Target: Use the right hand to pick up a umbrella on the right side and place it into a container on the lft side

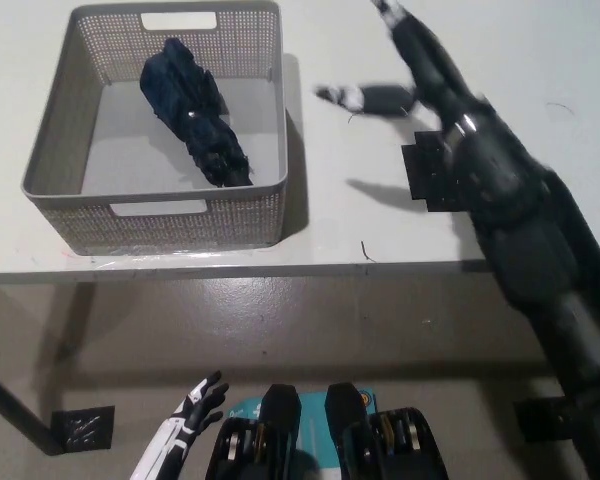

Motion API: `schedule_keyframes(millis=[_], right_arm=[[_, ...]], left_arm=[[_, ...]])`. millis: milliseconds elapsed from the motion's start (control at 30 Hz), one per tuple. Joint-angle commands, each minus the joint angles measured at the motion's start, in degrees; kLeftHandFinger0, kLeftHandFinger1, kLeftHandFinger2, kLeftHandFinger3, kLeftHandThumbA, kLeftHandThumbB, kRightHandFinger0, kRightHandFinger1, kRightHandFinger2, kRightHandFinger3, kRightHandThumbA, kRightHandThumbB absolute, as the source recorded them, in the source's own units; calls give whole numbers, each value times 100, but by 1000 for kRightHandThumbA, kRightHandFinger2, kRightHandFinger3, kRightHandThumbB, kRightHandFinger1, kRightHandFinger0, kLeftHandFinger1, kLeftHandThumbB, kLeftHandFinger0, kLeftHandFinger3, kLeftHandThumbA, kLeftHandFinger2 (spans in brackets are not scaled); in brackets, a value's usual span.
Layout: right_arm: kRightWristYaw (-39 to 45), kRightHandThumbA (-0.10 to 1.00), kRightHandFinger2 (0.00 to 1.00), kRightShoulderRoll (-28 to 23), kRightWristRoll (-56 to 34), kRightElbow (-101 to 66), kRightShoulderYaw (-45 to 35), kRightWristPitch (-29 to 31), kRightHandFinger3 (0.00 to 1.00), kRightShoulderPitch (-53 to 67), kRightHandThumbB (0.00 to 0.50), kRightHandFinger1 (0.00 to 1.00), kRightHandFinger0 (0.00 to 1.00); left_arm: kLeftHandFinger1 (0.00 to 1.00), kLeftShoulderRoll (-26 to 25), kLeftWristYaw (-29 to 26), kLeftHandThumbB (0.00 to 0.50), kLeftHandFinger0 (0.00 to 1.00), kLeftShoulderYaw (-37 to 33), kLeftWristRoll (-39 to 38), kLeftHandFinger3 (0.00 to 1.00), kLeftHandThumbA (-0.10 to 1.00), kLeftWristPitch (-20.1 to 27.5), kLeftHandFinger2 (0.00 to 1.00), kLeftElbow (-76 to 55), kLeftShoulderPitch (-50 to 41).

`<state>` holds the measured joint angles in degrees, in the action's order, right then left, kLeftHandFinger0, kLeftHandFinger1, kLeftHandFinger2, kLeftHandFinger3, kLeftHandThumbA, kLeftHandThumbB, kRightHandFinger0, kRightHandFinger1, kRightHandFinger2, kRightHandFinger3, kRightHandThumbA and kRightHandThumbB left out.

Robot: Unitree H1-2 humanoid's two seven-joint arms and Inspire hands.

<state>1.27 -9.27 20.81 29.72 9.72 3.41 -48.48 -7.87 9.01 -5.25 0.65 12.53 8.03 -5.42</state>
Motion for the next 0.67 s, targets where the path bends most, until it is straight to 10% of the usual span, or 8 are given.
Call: schedule_keyframes(millis=[0,633], right_arm=[[611,1000,1000,-836,-2566,-4991,-1261,-407,1000,2656,343,1000,1000],[757,1000,1000,-108,-2714,-2896,-563,1516,1000,5748,356,1000,1000]], left_arm=[[1000,-165,-42,162,1000,181,-50,1000,1000,223,1000,-21,-105],[1000,23,-199,188,1000,360,-113,1000,1000,387,1000,-101,-204]])
